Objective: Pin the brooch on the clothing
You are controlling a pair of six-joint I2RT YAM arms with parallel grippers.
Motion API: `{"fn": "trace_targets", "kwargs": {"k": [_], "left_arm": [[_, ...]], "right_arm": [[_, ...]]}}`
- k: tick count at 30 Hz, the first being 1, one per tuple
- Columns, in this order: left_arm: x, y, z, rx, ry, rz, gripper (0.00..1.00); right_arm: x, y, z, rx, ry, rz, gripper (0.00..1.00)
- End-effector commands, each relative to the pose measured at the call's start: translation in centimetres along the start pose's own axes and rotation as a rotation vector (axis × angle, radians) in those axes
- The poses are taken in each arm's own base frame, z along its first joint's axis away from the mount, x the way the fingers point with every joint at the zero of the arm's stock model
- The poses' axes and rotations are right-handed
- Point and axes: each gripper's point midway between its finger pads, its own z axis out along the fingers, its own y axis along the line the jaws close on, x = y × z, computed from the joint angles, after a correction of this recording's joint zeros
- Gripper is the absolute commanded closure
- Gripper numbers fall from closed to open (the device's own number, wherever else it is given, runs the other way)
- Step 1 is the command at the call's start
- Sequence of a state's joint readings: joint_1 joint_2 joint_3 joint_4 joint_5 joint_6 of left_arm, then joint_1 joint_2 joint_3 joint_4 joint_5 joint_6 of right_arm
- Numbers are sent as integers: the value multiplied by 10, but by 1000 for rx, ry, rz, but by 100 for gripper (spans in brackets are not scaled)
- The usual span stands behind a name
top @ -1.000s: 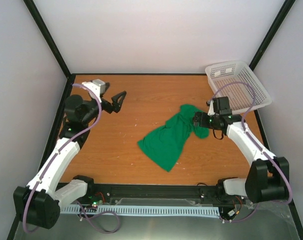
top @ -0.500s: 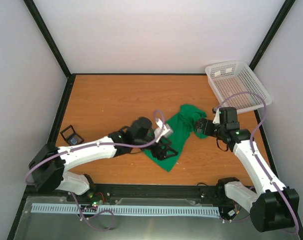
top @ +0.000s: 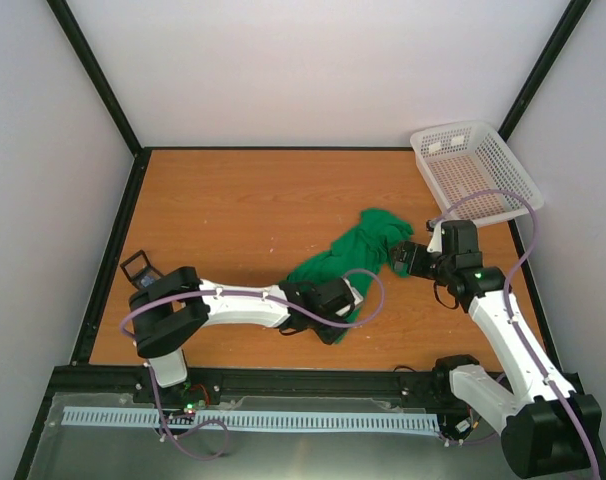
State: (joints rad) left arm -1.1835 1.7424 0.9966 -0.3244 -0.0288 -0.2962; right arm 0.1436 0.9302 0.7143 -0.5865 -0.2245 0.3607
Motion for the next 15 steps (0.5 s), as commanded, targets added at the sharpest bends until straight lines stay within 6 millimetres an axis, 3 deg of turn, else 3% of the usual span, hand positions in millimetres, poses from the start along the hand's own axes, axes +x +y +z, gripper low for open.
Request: {"fn": "trace_targets", "kwargs": {"k": [1, 7, 13, 15], "left_arm": [[2, 6, 7, -63, 16, 27, 46], [25, 2, 16, -25, 50, -1, 61], [32, 23, 4, -124, 30, -47, 95], [33, 32, -4, -163, 22, -66, 99]], "right_arm": [[4, -6, 6, 19, 12, 21, 0], [-4, -21, 20, 111, 47, 8, 0], [-19, -28, 37, 169, 97, -56, 1], [-22, -28, 48, 171, 125, -72, 3]]}}
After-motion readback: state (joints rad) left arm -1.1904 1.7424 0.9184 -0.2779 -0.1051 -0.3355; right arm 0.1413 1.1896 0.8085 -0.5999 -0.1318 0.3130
